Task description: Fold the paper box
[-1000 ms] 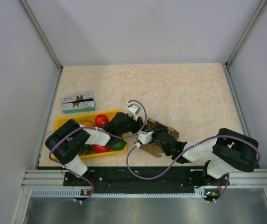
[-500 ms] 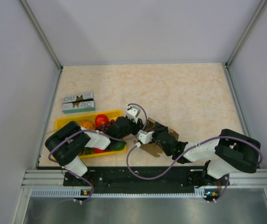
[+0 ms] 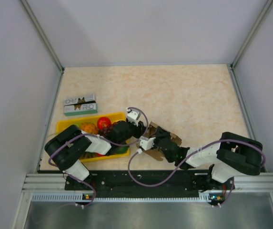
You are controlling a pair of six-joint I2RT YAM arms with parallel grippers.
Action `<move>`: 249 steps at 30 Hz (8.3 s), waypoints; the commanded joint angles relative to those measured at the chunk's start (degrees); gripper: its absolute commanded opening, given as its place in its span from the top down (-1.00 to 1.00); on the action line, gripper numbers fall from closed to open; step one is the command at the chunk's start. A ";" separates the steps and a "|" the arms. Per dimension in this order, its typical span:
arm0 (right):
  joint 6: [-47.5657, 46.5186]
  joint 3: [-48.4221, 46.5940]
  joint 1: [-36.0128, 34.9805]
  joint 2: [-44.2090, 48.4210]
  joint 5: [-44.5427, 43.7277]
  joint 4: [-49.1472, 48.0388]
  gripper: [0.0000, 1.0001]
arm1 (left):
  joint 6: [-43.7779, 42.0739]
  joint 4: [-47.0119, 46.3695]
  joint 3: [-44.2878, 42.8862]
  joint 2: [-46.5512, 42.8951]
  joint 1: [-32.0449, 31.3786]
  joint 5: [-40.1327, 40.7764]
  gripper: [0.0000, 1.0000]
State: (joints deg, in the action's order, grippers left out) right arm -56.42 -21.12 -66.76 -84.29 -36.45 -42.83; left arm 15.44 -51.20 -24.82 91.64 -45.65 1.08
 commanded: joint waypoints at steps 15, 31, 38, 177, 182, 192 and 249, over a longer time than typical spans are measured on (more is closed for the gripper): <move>3.69 -0.15 -2.32 0.00 0.59 0.91 1.00 | -0.85 -1.29 3.29 -6.38 -0.14 -7.15 -0.14; 5.88 0.29 -1.18 2.28 2.17 1.51 1.00 | -0.24 -1.62 2.21 -6.19 -0.23 -3.73 -0.21; 6.33 0.38 -0.56 2.20 2.43 0.29 0.88 | 0.30 14.11 1.00 -19.39 0.82 1.73 -0.36; 140.97 17.96 42.77 26.73 23.00 -2.43 1.00 | -3.92 20.62 -17.54 1.87 -1.28 -2.23 0.20; 142.55 18.75 42.77 24.35 23.61 -5.69 1.00 | -4.81 18.60 -19.83 5.48 -1.29 -2.22 0.35; 145.72 17.87 42.68 23.82 22.91 -3.76 1.00 | -5.07 13.14 -19.12 6.10 -3.04 -7.32 0.22; 154.51 19.02 42.77 20.40 26.69 -0.16 1.00 | -6.74 1.37 -26.42 17.96 -11.22 25.54 -0.24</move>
State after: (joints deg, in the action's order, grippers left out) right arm 97.17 -3.33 -24.21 -62.81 -13.10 -42.63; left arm 8.84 -43.59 -48.56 108.55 -56.69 21.32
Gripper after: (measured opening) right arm 0.009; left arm 0.637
